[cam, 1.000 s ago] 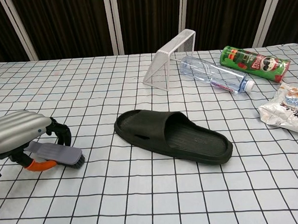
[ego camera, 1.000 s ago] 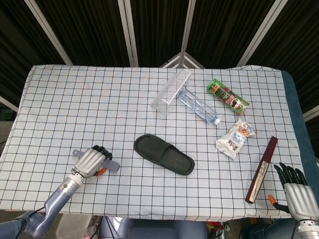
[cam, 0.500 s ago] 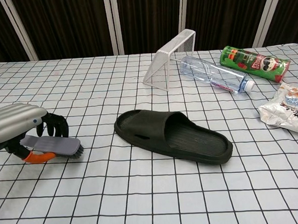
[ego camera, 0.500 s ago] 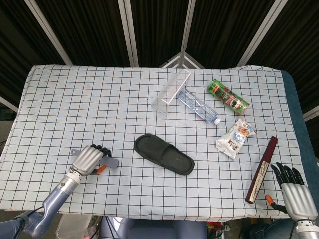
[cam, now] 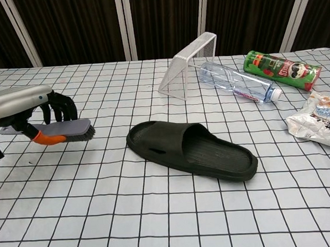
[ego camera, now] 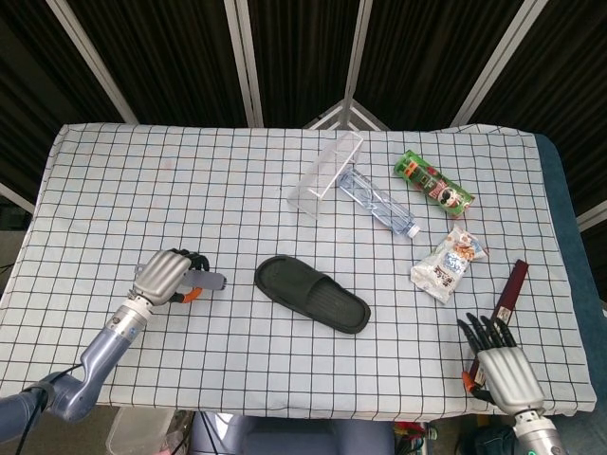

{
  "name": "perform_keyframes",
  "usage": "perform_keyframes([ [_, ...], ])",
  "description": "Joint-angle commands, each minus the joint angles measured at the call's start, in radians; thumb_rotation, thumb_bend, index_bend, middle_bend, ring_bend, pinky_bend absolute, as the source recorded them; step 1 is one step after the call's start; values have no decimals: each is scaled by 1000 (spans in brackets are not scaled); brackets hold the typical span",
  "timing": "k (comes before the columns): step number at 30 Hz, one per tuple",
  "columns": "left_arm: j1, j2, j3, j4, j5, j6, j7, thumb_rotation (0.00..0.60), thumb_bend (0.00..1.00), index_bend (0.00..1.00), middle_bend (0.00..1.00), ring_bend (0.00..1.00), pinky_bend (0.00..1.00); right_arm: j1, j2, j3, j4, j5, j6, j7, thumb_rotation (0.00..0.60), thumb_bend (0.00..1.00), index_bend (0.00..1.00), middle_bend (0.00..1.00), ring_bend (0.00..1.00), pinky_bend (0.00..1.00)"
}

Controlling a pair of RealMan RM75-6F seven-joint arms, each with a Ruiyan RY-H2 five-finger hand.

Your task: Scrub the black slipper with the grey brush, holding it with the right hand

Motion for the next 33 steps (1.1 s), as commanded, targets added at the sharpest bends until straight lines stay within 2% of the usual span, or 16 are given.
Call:
perform_keyframes([
  [1,-45,15,-30,13,-22,-47,-21,600,678,539,572,397,435,56,-62,20,-24,37,-81,-88,524,470,0,0,0,0],
  [6,-92,21,-55,9,-33,-79,-28,600,678,538,571,397,435,116,-139,41,-31,78,-155,-200,524,509,0,0,0,0],
  [13,-150,4,-80,7,-70,-128,-13,600,678,536,569,396,434,176,-228,54,-40,113,-214,-292,524,521,0,0,0,0],
  [22,-218,-31,-108,20,-130,-180,5,600,678,534,567,396,431,238,-308,81,-35,169,-256,-336,524,523,0,0,0,0],
  [33,-275,-67,-114,54,-173,-221,14,600,682,527,565,396,423,295,-365,92,-30,252,-285,-373,524,524,0,0,0,0],
])
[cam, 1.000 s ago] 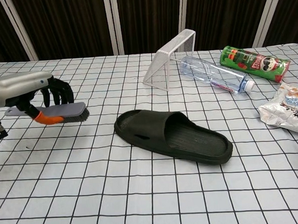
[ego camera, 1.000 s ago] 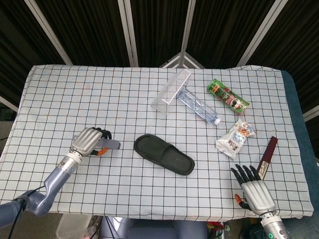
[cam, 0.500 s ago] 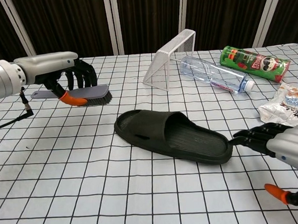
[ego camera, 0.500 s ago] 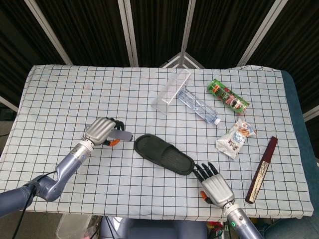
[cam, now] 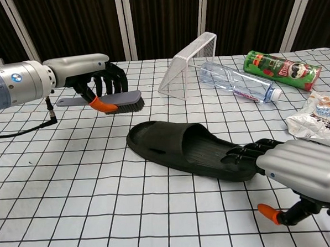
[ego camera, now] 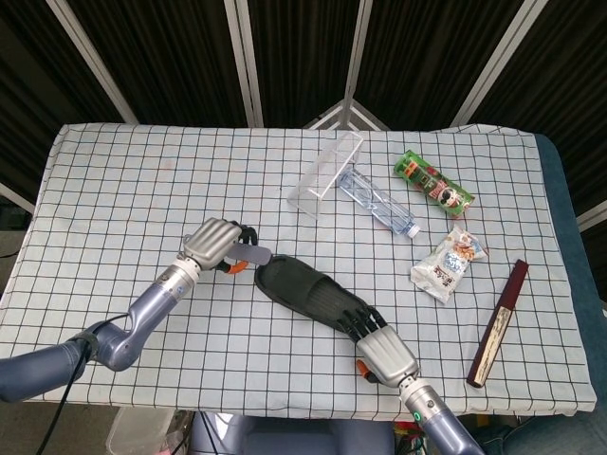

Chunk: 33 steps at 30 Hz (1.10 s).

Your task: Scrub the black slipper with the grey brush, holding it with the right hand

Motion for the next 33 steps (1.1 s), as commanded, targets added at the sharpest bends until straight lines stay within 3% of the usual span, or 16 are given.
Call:
perform_keyframes([
  [1,-18,-13,-3,6,-17,-13,8,600,683,526,564,396,423,13,-23,5,12,30,-4,4,524,524,0,0,0,0],
  [9,-55,-38,-17,20,-51,-31,11,600,680,521,562,396,421,23,-40,-4,21,36,12,40,524,538,0,0,0,0],
  [23,-113,-79,-21,43,-73,-150,-139,600,681,518,562,396,420,25,-46,-54,48,-30,44,127,526,538,0,27,0,0],
  [33,-139,-96,-9,60,-78,-166,-149,600,681,518,562,396,420,39,-65,-70,72,-32,35,134,565,538,0,27,0,0],
])
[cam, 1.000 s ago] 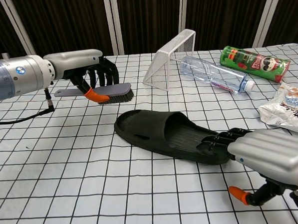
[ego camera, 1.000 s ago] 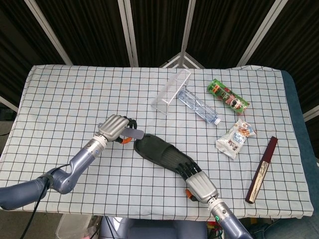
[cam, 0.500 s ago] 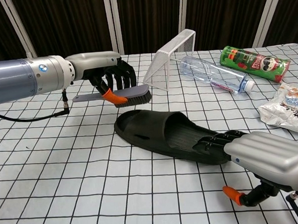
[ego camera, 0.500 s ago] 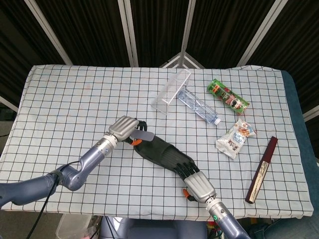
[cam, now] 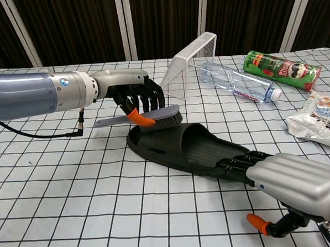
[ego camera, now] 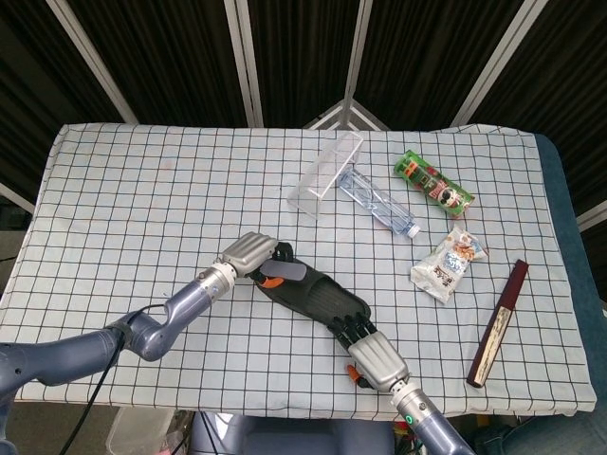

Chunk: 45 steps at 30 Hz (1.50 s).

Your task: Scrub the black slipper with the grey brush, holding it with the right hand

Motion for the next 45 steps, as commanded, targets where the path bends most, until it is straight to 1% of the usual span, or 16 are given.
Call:
perform_keyframes([
  [1,-6,-4,3,-2,-8,6,9,600,681,518,562,396,420,3,-8,-5,7,2,-5,3,568,538,0,27,0,0],
  [12,-20,14,12,-39,-50,18,52,600,681,518,562,396,420,11,-31,-22,23,5,-5,6,581,538,0,27,0,0],
  [16,-30,14,13,-44,-75,7,58,600,681,518,562,396,420,12,-37,-26,26,4,-3,6,584,538,0,27,0,0],
  [23,-40,34,15,-76,-113,-35,32,600,681,516,564,396,420,16,-44,-33,29,3,-1,8,585,538,0,27,0,0],
  [26,-41,42,33,-79,-117,-26,61,600,683,516,564,396,420,17,-45,-33,28,2,2,10,584,538,0,27,0,0],
  [30,-48,81,62,-106,-157,-40,104,600,698,515,562,396,420,20,-46,-33,28,3,3,12,584,538,0,27,0,0],
  [36,-82,147,120,-174,-266,-43,210,600,706,515,562,396,419,23,-51,-36,32,2,2,21,584,537,0,27,0,0],
  [38,-101,164,147,-197,-323,-37,252,600,706,514,562,396,419,24,-52,-38,35,3,2,22,584,538,0,27,0,0],
  [42,-137,160,175,-211,-419,-10,304,600,709,512,561,396,418,25,-55,-40,35,4,2,23,583,538,0,27,0,0],
  [45,-147,128,168,-208,-443,36,318,600,718,512,561,396,418,26,-56,-41,35,6,2,21,584,538,0,27,0,0],
])
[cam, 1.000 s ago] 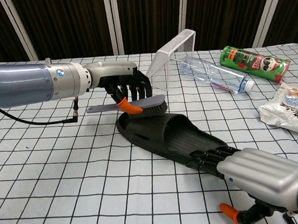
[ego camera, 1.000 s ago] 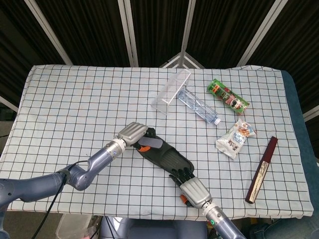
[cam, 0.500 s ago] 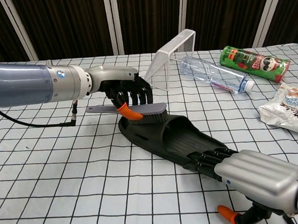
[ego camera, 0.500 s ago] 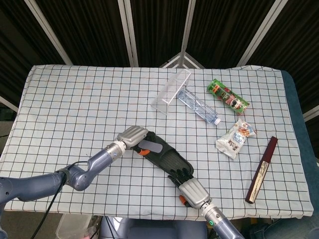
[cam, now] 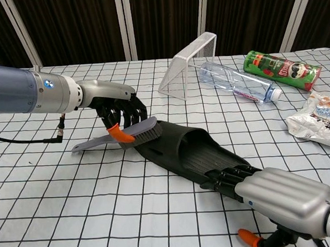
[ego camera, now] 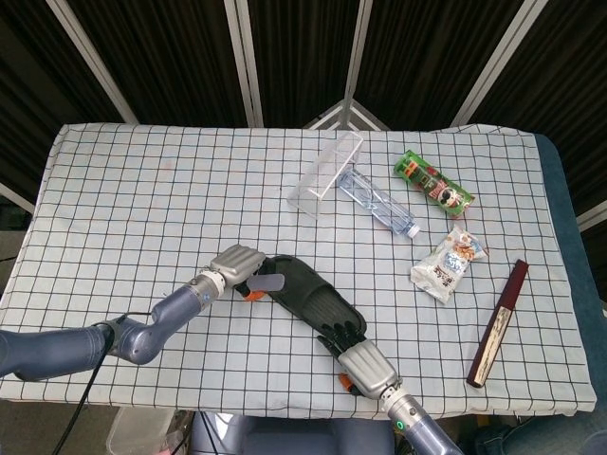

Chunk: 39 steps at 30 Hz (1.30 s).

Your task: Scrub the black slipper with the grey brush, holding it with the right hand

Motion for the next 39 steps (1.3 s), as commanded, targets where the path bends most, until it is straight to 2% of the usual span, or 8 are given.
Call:
perform_keyframes([
  [1,-19,-39,0,-4,-29,64,24,600,721,512,561,396,418,1,0,0,-1,1,1,-2,584,538,0,27,0,0],
  [11,27,-131,-80,46,115,158,-90,600,727,511,562,396,419,2,3,-5,-3,6,4,-2,584,538,0,27,0,0],
  [17,43,-163,-103,85,196,156,-163,600,735,512,562,396,419,3,6,-9,-5,9,5,-4,586,538,0,27,0,0],
  [22,39,-174,-118,104,215,134,-193,600,739,512,563,396,419,4,7,-11,-5,13,2,-1,586,539,0,27,0,0],
  [31,3,-165,-92,118,145,44,-138,600,794,530,580,397,420,5,10,-11,-13,16,9,-6,589,538,0,27,0,0],
  [39,-75,-96,-23,63,-52,-3,-2,600,829,556,609,422,445,3,11,-16,-18,18,14,-11,587,538,0,27,0,0],
])
